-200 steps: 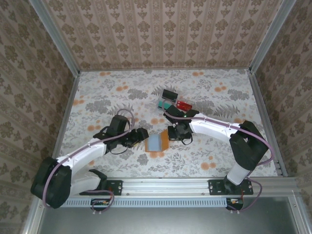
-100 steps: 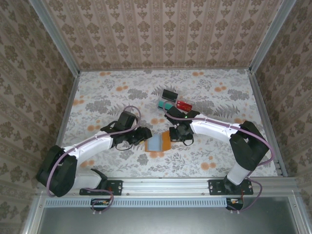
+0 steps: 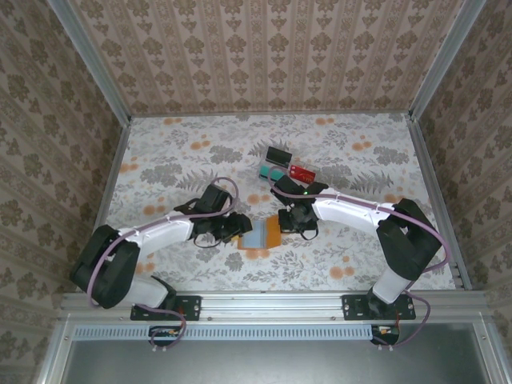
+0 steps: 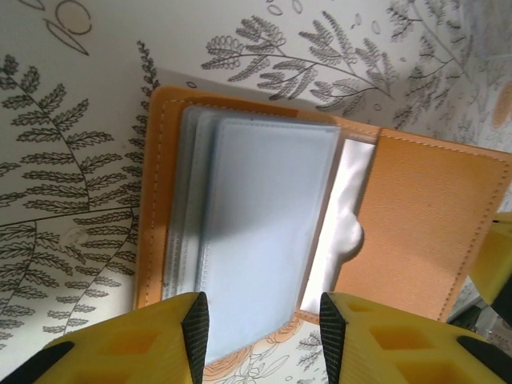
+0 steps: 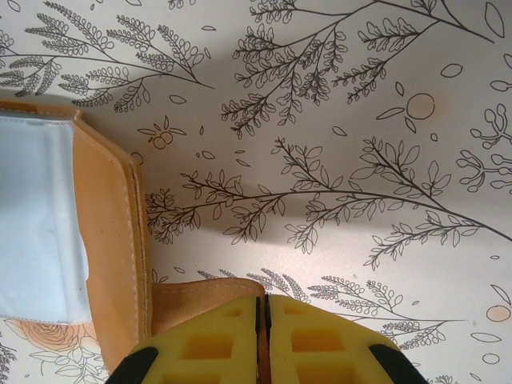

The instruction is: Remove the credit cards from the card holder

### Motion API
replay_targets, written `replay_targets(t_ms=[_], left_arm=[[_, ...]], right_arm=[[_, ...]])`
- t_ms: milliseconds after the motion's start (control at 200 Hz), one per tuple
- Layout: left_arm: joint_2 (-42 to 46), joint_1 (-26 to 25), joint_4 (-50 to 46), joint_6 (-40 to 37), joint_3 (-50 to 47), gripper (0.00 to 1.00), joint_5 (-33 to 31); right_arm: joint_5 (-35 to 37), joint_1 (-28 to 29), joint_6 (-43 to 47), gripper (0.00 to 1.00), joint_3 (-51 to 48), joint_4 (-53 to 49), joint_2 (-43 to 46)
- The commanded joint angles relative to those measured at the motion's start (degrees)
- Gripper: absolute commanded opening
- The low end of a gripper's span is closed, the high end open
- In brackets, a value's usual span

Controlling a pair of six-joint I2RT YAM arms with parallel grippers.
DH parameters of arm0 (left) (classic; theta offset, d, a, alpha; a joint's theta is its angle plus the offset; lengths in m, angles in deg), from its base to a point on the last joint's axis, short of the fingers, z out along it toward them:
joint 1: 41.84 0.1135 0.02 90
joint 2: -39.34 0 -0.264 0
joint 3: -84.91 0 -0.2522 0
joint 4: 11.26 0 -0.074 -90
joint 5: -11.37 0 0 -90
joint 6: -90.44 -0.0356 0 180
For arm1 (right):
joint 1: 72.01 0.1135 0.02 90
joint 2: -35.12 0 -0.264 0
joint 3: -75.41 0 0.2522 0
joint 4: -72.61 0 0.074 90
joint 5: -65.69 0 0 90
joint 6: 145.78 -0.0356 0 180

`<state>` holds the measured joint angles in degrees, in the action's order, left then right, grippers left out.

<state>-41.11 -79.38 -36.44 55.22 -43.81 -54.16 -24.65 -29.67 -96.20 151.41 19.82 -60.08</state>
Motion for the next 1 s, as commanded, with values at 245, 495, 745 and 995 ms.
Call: replay_targets(t_ms=[245, 495, 745, 995], left_arm=[[-3.54, -0.65, -1.20, -1.44, 2.16, 0.46, 1.29], [-5.92, -1.29, 0.57, -1.55, 3.21, 0.45, 3.80], [-6.16, -1.48, 1.50, -1.87, 3.30, 0.44, 4.86], [-7.74, -1.65, 1.86, -1.72, 3.86, 0.47, 5.74]], right_arm=[[0.70, -0.24, 0.86, 0.10, -0.85, 0.15, -0.60], [0.15, -0.17, 0.74, 0.10, -1.29, 0.95, -1.23], [-0.50, -0.16, 0.61, 0.10, -1.62, 1.52, -1.88], [-1.03, -0.16, 0.52, 0.10, -1.94, 2.18, -2.46]])
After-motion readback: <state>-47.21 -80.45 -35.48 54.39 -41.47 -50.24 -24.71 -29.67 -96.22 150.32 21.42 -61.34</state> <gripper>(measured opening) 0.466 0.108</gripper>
